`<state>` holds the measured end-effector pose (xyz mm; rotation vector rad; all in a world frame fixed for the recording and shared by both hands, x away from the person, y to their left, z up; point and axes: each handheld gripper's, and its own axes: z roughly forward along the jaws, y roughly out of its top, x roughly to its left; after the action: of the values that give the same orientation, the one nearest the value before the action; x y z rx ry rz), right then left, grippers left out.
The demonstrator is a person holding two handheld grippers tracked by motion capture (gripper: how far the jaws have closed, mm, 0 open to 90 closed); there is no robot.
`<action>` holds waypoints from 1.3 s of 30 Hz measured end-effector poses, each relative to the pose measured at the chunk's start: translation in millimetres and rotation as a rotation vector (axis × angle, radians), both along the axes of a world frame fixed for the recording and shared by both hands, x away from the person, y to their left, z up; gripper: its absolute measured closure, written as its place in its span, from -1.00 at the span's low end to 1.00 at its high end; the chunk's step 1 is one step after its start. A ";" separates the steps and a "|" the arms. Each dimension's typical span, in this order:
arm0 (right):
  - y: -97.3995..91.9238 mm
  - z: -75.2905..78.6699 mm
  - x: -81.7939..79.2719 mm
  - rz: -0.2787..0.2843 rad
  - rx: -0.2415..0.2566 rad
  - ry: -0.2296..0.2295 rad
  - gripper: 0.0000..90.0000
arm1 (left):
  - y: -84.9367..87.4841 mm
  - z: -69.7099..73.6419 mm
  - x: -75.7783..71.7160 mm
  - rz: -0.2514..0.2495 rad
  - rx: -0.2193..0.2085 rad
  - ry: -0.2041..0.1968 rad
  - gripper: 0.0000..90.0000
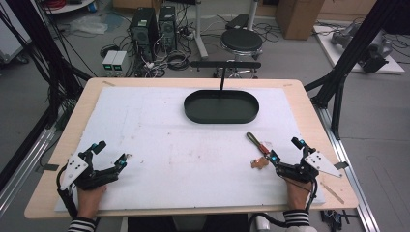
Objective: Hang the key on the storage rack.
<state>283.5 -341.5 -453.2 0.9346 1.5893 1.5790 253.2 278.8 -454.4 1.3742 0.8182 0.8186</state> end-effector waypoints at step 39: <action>3.4 83.3 51.3 0.132 -0.261 0.299 -0.95 | 0.3 0.3 0.9 0.001 -0.003 0.005 -0.73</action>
<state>334.8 -338.1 -369.9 0.9703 2.0457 1.3180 254.1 279.2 -454.2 1.3742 0.8242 0.8148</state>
